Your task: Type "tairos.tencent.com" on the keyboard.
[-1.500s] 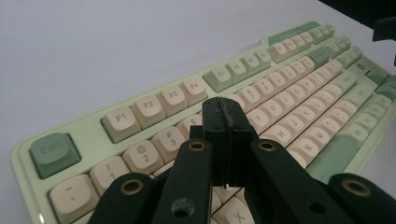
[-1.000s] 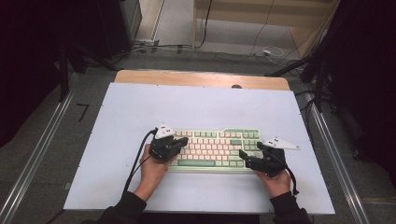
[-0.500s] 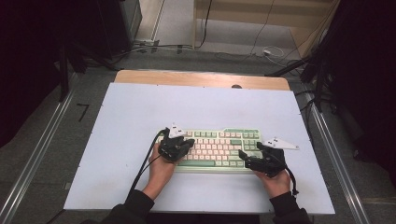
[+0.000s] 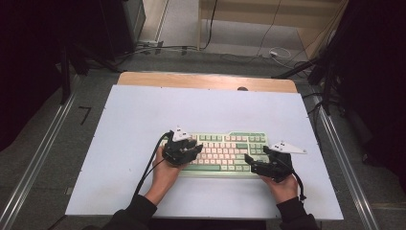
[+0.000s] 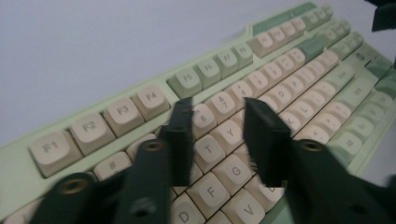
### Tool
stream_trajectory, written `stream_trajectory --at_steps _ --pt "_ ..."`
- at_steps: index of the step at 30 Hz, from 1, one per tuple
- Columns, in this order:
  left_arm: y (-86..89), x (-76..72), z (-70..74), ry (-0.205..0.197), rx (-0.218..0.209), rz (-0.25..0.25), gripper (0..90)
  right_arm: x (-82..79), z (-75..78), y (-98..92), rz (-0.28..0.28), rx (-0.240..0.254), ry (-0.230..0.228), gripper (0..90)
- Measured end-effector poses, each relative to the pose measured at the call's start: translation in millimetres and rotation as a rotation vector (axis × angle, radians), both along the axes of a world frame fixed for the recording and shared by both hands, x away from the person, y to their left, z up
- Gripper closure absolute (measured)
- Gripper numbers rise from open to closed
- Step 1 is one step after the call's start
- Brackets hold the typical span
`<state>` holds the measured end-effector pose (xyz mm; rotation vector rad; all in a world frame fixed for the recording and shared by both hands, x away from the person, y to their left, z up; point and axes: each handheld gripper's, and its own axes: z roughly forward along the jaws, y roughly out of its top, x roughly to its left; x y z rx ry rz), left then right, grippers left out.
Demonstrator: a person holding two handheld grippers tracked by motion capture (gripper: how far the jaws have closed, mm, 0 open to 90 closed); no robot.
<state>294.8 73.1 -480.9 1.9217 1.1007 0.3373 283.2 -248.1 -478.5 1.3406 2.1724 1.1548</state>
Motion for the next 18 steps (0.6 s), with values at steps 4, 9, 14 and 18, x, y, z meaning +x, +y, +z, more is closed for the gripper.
stream_trajectory --at_steps 4,9,14,18 --pt "9.0 -4.8 10.2 -0.051 -0.021 0.049 34.5 -0.1 0.2 0.0 -0.001 0.000 -0.002 15.1" --pt "24.8 -8.2 16.0 -0.057 -0.052 0.086 28.2 -0.6 0.4 0.1 -0.003 0.000 -0.003 15.1" --pt "40.7 -11.8 11.5 -0.057 -0.050 0.114 28.0 -0.5 0.3 -0.1 -0.006 -0.001 -0.002 15.1" --pt "52.1 -15.0 5.0 -0.047 -0.057 0.137 28.3 -0.5 0.1 0.1 -0.006 -0.003 0.000 15.1"
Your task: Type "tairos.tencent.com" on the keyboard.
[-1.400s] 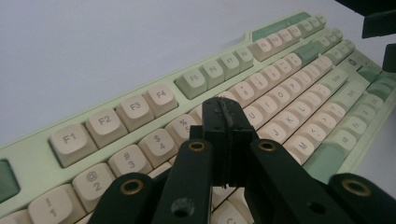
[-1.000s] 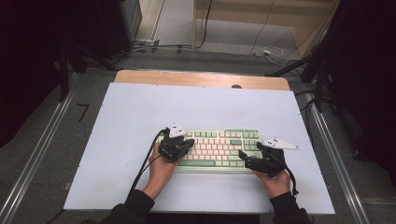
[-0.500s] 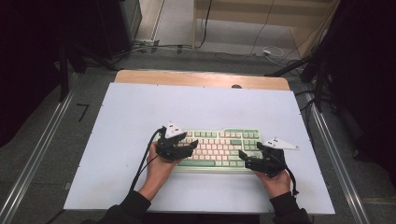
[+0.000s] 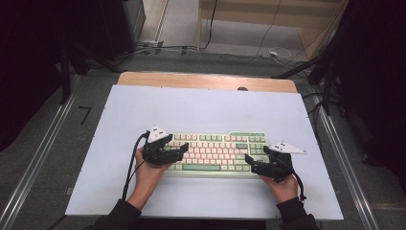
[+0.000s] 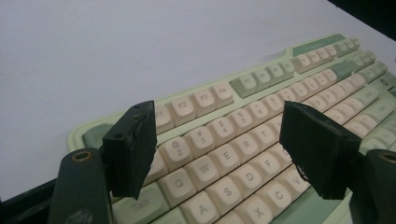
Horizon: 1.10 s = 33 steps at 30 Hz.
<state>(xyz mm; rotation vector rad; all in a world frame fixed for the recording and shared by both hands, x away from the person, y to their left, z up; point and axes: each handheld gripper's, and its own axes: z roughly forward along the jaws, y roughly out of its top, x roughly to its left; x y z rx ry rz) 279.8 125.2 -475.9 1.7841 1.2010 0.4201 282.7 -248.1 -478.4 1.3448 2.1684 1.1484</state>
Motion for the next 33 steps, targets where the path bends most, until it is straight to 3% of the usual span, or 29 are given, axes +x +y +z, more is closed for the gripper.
stream_trajectory --at_steps 5,8,9,10,11,12,13,16,21,33 --pt "8.1 -5.2 -6.0 0.002 0.012 0.006 34.4 0.0 -0.2 0.1 0.001 -0.002 -0.001 15.1" --pt "11.3 -9.0 -8.9 -0.003 0.022 -0.003 47.4 0.0 -0.3 -0.1 0.000 -0.002 0.000 15.1" --pt "12.4 -9.7 -9.7 0.000 0.014 -0.012 59.2 0.2 -0.4 -0.2 0.001 -0.003 -0.001 15.1" --pt "13.5 -10.5 -10.3 0.008 0.004 -0.021 59.2 0.2 -0.4 -0.2 0.001 -0.003 -0.001 15.1" --pt "14.2 -11.1 -10.8 0.014 -0.002 -0.030 71.6 0.2 -0.6 0.1 0.001 -0.005 -0.002 15.1" --pt "14.5 -11.8 -10.9 0.018 0.005 -0.037 76.9 0.0 -0.5 0.3 0.001 -0.005 -0.001 15.1" --pt "14.2 -12.3 -11.4 0.015 0.011 -0.041 76.9 0.0 -0.5 0.3 0.001 -0.005 -0.001 15.1" --pt "14.2 -13.3 -12.5 0.022 0.033 -0.042 89.4 -0.3 -0.3 0.2 0.001 -0.004 0.000 15.0" --pt "14.2 -13.4 -15.4 0.045 0.039 -0.049 90.0 -0.1 -0.6 0.2 0.003 -0.006 -0.001 15.1" --pt "13.1 -12.5 -18.7 0.062 0.032 -0.056 90.0 -0.2 -0.8 1.1 0.006 -0.006 -0.001 15.1"
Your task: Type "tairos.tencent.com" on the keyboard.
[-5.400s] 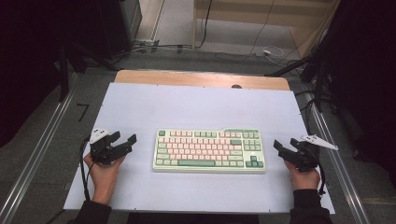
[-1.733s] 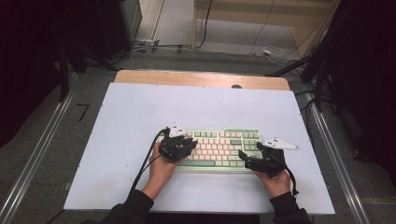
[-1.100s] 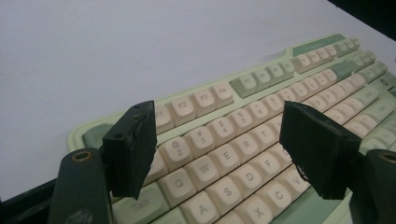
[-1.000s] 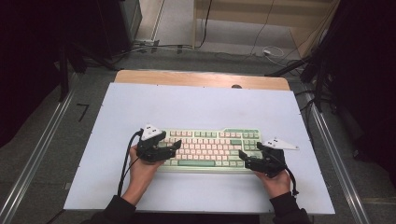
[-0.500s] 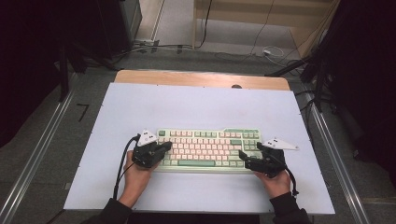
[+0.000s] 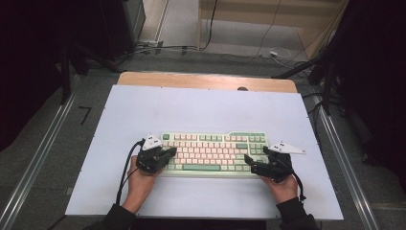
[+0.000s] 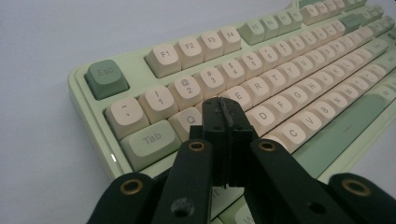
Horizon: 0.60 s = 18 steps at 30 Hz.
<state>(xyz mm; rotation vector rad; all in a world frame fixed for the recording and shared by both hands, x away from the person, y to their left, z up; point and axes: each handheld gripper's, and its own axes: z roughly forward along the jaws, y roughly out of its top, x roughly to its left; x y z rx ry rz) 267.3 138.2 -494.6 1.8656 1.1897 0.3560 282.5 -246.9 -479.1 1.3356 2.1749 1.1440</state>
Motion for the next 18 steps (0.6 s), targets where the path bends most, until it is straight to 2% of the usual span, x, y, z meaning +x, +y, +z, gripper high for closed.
stream_trajectory --at_steps 18 --pt "-0.3 0.4 -1.3 0.005 -0.007 -0.002 90.0 -0.1 -0.3 0.6 0.002 -0.001 0.002 15.1"
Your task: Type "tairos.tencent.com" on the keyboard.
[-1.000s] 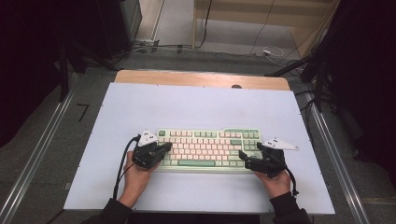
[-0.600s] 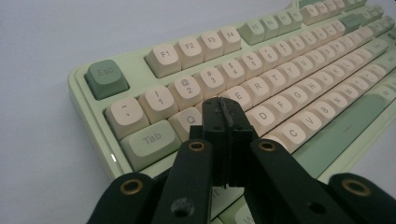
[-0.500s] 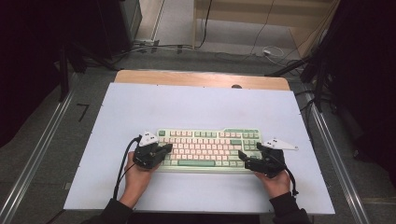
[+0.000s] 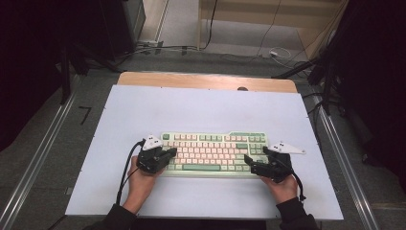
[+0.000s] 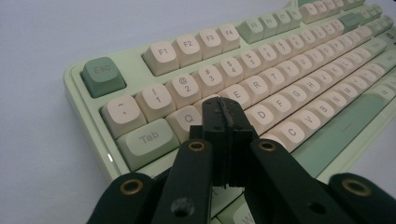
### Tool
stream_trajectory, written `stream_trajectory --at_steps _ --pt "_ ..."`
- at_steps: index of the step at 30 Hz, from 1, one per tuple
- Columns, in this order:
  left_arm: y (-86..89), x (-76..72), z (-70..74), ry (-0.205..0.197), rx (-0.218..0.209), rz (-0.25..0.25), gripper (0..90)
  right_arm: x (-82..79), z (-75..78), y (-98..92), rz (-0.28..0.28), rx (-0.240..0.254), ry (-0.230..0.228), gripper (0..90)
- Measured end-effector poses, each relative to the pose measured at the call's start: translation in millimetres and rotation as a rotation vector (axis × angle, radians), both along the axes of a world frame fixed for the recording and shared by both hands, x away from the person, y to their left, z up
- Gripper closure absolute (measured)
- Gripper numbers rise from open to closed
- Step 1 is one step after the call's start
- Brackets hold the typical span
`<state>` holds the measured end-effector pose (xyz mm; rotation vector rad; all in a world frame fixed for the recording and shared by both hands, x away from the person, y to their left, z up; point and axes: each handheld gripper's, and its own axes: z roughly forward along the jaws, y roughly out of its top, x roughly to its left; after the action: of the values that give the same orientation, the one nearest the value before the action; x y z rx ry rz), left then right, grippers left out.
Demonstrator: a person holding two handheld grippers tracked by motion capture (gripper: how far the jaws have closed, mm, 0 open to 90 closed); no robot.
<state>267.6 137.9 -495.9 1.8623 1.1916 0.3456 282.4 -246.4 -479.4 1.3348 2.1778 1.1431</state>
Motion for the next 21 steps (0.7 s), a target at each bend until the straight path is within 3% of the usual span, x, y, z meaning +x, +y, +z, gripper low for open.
stream_trajectory --at_steps 8,11,12,13,14,15,17,21 --pt "-0.7 0.3 -2.3 0.007 0.015 -0.010 90.0 -0.2 0.1 0.2 0.001 -0.001 0.003 15.1" --pt "1.1 -1.5 -1.5 -0.002 -0.012 -0.013 89.5 -0.4 0.4 0.4 0.001 0.001 0.005 15.1" --pt "1.6 -2.9 0.0 -0.019 -0.032 -0.007 69.8 -0.6 0.7 0.3 0.001 0.003 0.005 15.1" --pt "2.5 -4.0 2.1 -0.031 -0.043 -0.005 69.8 -0.5 0.7 -0.1 0.003 0.003 0.002 15.1" --pt "3.9 -5.2 4.3 -0.044 -0.063 0.000 61.3 -0.4 0.8 -0.4 0.003 0.003 -0.001 15.1" --pt "5.5 -6.3 6.3 -0.060 -0.082 0.010 47.1 -0.5 0.9 -0.5 0.002 0.004 -0.001 15.1" --pt "10.5 -7.7 9.5 -0.079 -0.108 0.030 39.2 -0.6 1.1 -0.4 0.002 0.005 -0.001 15.1" --pt "24.7 -7.1 10.4 -0.081 -0.134 0.079 33.6 -0.9 1.2 0.4 0.005 0.006 -0.004 15.1"
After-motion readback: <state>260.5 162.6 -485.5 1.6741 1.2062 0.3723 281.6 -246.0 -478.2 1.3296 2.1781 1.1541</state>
